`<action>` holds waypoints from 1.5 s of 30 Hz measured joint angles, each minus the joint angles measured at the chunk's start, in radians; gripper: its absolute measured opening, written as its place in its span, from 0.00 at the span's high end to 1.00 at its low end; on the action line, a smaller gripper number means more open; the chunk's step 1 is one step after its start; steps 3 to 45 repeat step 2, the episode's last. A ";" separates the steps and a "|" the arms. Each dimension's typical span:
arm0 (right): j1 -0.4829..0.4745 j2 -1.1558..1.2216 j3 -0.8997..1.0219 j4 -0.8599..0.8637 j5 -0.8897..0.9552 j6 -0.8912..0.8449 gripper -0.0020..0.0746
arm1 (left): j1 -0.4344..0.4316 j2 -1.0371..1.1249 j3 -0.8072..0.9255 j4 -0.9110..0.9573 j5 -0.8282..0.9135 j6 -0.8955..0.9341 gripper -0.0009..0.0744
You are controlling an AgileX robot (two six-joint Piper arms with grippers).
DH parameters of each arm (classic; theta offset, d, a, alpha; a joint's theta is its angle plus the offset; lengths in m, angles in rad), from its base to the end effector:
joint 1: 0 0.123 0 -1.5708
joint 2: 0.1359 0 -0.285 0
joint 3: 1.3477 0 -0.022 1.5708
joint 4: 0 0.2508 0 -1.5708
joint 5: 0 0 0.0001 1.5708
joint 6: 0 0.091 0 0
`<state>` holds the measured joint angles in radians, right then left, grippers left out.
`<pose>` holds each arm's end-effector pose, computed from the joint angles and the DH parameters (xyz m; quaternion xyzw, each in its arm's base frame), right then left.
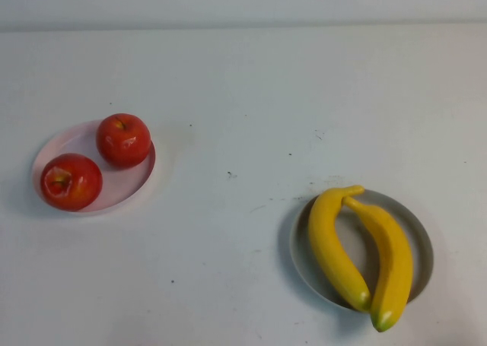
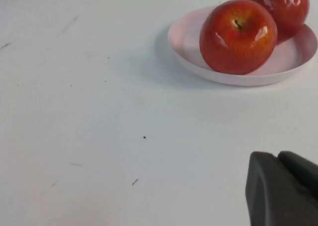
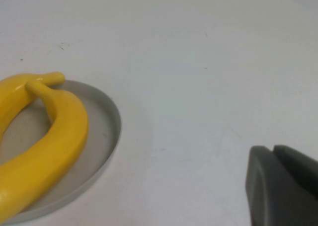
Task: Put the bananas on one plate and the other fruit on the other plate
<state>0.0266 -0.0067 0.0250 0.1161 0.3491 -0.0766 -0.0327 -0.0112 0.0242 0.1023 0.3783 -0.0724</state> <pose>0.0534 0.0050 0.1739 -0.0096 0.7981 0.0336 0.6015 0.0526 0.0017 0.1718 0.0111 0.8054 0.0122 0.5925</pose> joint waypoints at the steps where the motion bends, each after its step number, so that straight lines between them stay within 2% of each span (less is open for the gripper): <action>1: 0.000 0.000 0.000 0.000 0.000 0.000 0.99 | 0.000 0.000 0.000 0.000 0.000 0.000 0.99; 45: 0.000 0.000 0.000 0.002 0.000 0.000 0.99 | 0.000 0.000 0.000 0.000 0.000 0.000 0.99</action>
